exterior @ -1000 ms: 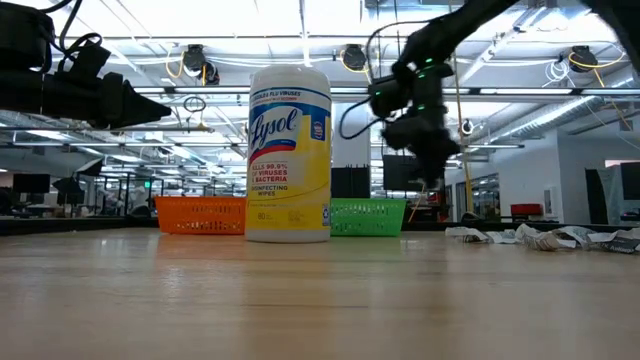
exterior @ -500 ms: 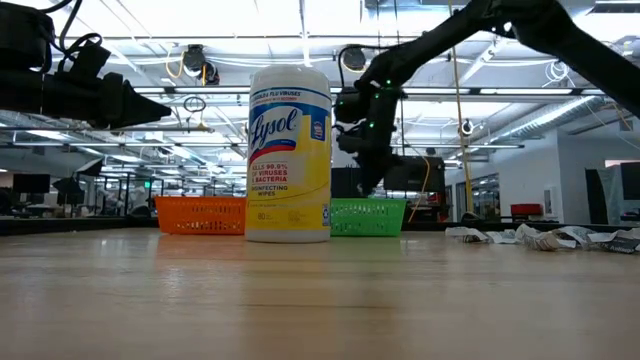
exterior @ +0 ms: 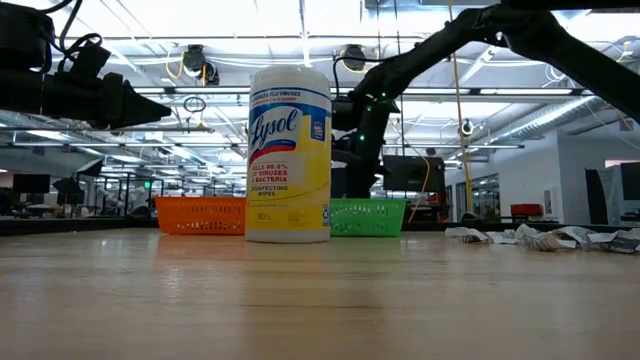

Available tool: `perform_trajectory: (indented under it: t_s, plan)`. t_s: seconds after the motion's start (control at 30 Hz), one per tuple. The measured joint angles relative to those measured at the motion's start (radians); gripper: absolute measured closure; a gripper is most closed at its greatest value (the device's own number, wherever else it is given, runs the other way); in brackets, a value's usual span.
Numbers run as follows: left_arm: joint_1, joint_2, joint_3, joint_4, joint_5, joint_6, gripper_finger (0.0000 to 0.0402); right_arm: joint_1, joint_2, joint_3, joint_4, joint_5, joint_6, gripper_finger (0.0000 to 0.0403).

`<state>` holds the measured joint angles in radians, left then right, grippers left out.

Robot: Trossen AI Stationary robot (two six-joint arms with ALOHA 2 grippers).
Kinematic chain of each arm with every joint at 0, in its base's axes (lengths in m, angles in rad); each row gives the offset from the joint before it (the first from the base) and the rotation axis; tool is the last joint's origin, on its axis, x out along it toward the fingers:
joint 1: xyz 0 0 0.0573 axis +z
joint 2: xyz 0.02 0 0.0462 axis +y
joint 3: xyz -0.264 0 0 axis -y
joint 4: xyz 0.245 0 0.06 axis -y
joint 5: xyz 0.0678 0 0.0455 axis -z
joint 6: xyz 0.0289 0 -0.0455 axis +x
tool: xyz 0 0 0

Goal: Pick & Place First Aid Supplies
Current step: Put the black towelette pack into the black bin

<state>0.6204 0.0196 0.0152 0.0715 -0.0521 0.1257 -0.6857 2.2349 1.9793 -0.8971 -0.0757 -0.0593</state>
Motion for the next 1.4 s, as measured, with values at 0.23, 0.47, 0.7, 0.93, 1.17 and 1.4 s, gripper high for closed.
perform_trajectory:
  t_s: [0.23,0.47,0.7,0.93,1.17,1.4]
  plan:
    - [0.0,0.0,0.0,0.0,0.0,0.0,0.0092,0.0,0.0,0.0,-0.001,0.021,0.071,0.0234]
    - [0.0,0.0,0.0,0.0,0.0,0.0,0.0091,-0.001,-0.059,0.001,-0.089,0.027,0.299,0.0178]
    - [0.0,0.0,0.0,0.0,0.0,0.0,0.0091,-0.004,-0.093,0.0,-0.224,0.103,0.575,0.0187]
    - [0.0,0.0,0.0,0.0,0.0,0.0,0.0091,0.025,-0.173,-0.095,-0.207,0.111,0.749,0.0187]
    - [0.0,0.0,0.0,0.0,0.0,0.0,0.0092,0.14,-0.371,-0.38,-0.114,0.107,0.936,0.0186]
    - [0.0,0.0,0.0,0.0,0.0,0.0,0.0092,0.281,-0.533,-0.618,-0.07,0.104,1.088,0.0186]
